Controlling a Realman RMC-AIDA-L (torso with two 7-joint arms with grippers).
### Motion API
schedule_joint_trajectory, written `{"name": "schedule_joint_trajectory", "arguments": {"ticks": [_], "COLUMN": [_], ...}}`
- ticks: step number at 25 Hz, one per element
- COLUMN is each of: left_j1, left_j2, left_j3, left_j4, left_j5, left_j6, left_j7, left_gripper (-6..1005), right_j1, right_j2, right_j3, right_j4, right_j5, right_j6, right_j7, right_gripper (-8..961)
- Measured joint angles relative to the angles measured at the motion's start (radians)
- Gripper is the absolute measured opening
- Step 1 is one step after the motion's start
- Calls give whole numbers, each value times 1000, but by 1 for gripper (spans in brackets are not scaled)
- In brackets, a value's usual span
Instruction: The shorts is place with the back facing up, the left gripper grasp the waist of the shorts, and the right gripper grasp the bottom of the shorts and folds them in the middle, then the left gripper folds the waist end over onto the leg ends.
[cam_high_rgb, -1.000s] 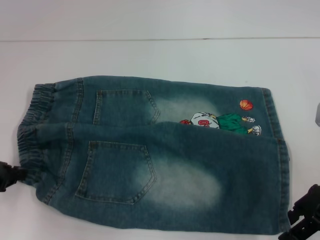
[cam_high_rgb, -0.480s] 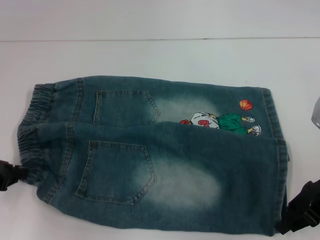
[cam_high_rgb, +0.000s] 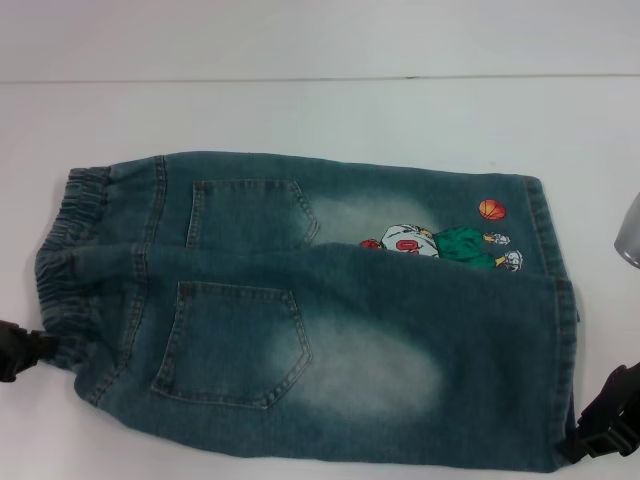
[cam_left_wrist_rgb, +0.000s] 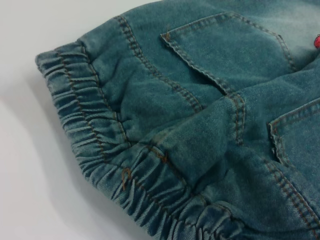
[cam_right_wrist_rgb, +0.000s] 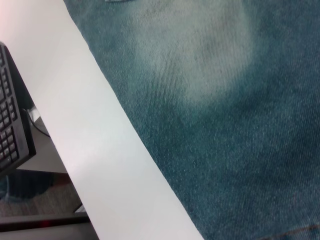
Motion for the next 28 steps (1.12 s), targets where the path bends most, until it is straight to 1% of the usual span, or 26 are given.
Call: {"name": "schedule_joint_trajectory", "arguments": {"ticks": [8,14,17,21,25,28], "left_j1": [0,0,1,2,-1,-7], "left_j2": [-1,2,3,6,17,20], "left_j3": [-8,-12,-14,-14,-18,-23], "left_j4": [-1,6,6,6,6,7], "left_j5": [-20,-60,-99,-146,-197,-223], "left_j6": [5,9,11,11,11,4], "left_j7": [-5,-32,-45,-69,-108,-122], "left_gripper": [43,43,43,43,43,42], "right_j1": [-26,-83,-102,-107,-107,-107], "right_j2": [0,-2,-3,-6,-8,-9], "right_j3": [1,22,59,141,225,283], "right_j4": [-24,-131,-170,-183,-193,-194], "right_j5": [30,132,184,247,289,327], "right_j6": [14,8,12,26,45,63], "right_j7": [-19,-58,-82,-105,-126,-140], "right_gripper": [39,38,37,37,36,36]}}
